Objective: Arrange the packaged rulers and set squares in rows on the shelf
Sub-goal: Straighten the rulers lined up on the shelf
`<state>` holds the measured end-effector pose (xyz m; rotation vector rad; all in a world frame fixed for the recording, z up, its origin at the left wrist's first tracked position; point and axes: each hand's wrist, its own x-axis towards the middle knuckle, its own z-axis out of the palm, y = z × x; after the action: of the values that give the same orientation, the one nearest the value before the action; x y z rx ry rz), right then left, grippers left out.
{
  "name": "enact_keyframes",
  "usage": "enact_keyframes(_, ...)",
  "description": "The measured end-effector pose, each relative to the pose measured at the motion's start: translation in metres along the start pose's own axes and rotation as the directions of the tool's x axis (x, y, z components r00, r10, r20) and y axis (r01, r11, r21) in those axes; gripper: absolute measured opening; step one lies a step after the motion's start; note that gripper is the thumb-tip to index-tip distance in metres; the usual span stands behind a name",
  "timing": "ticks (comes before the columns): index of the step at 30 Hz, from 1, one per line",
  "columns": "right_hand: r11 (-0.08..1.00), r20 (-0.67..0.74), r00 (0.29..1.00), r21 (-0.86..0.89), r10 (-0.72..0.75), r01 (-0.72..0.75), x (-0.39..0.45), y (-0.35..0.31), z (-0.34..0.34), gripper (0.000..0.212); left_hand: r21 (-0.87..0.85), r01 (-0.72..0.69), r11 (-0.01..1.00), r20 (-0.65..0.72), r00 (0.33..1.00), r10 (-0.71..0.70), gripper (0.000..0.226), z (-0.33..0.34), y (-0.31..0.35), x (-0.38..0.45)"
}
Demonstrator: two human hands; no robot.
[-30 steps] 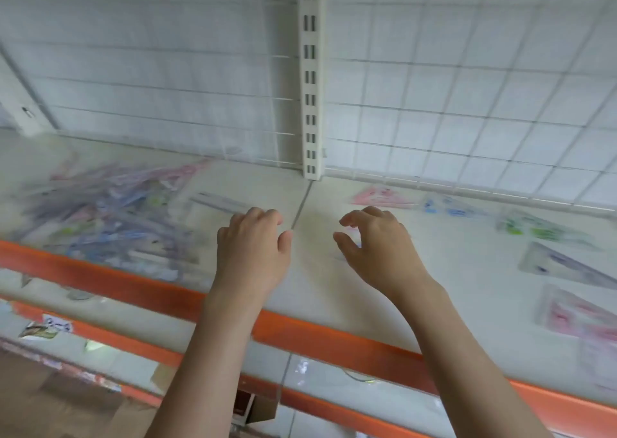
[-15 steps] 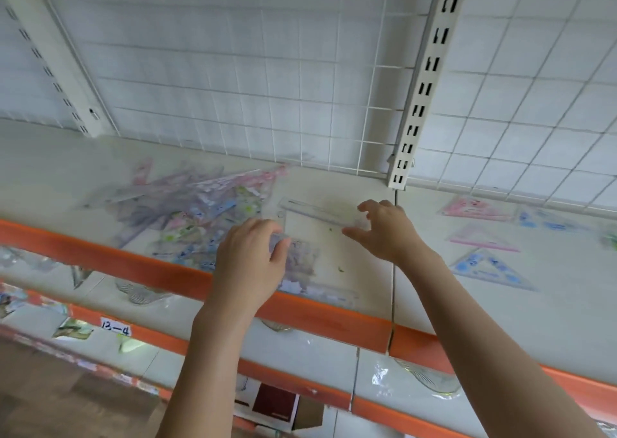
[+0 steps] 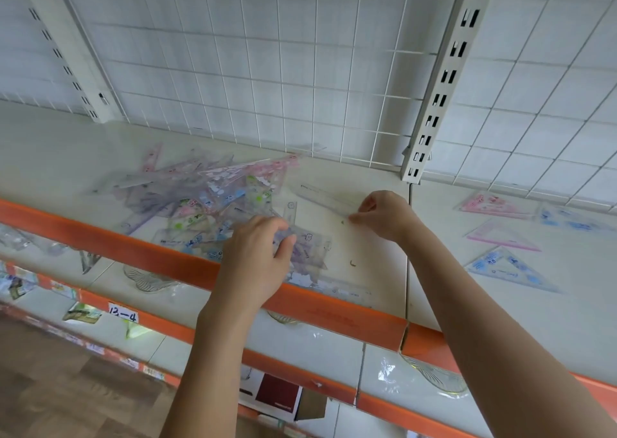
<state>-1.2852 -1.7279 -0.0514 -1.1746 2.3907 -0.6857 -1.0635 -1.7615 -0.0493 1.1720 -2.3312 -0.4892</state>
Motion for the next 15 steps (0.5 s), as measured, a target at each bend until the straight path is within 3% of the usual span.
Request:
enact_keyframes(5,0.984,-0.052,0.991,0.121,-0.123,0.129,-0.019,-0.003,-0.002,0.009,0.051,-0.006,0.999,0.065,0.998,0.002,0.028,-0.013,-0.005,0.012)
enact_keyframes(9,0.969,-0.083,0.977,0.139,-0.195,0.205,-0.032,0.001,-0.002,0.009,0.214,-0.049,0.976,0.249,0.968,-0.007,0.05,-0.023,-0.01,0.027)
enact_keyframes(12,0.956,-0.123,0.962,0.135,-0.245,0.261,-0.044,0.003,-0.005,0.018,0.305,-0.086,0.948,0.395,0.918,-0.044,0.061,-0.022,-0.01,0.037)
enact_keyframes(15,0.951,-0.129,0.962,0.17,-0.24,0.26,-0.053,0.005,-0.007,0.03,0.382,-0.108,0.918,0.386,0.921,-0.052,0.051,-0.019,-0.008,0.041)
